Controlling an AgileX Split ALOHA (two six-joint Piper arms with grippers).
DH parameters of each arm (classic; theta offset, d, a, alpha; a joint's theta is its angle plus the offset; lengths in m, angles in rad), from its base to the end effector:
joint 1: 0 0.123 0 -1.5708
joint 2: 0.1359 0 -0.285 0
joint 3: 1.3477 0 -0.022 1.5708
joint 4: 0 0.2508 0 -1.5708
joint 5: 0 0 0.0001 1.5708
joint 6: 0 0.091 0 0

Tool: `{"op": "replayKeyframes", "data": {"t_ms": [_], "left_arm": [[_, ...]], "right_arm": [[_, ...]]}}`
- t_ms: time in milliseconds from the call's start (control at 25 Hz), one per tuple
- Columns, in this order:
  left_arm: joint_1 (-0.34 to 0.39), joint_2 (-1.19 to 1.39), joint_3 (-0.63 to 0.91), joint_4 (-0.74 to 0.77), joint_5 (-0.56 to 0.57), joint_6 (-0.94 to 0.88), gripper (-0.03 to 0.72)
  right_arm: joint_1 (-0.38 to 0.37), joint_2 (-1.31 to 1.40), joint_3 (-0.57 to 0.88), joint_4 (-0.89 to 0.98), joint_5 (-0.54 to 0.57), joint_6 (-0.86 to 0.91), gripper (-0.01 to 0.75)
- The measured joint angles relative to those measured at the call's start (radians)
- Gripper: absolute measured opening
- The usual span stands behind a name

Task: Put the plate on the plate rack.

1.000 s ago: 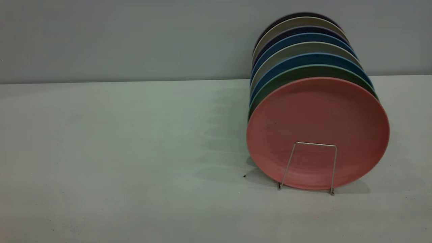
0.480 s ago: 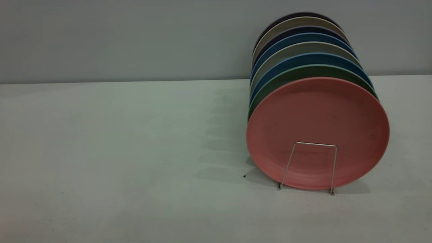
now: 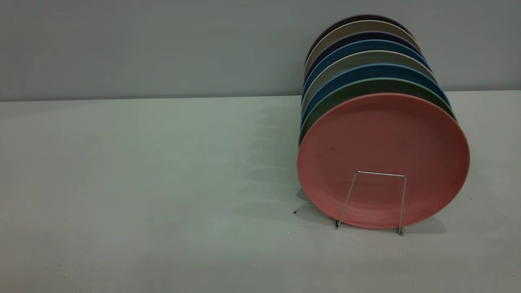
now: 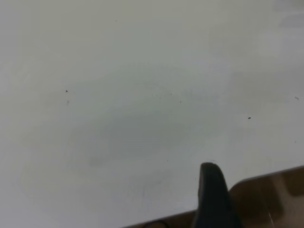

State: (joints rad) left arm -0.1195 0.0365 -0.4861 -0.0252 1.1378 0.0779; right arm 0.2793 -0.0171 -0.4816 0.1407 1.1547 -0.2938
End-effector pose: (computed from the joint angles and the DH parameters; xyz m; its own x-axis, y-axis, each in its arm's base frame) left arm -0.0018 -0.0019 0.2675 -0.5508 0.1339 -0.8238 0.1754 0.9836 0.0426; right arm -0.0129 0.0085 0.2654 -0.4119 -0.3600 -0.8371 -0.4877 0.8631 -0.1312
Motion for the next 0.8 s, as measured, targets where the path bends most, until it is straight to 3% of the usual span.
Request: {"op": "replayKeyframes", "data": {"t_ms": [560,800], "left_arm": [[0.000,-0.024,0.000,0.000,0.000,0.000,0.499],[0.000,-0.059,0.000,0.001,-0.001,0.000,0.499]], "right_arm": [[-0.001,0.000,0.000,0.003,0.000,0.000,0.329],[-0.142,0.000,0.000,0.014,0.000,0.000,0.329]]}}
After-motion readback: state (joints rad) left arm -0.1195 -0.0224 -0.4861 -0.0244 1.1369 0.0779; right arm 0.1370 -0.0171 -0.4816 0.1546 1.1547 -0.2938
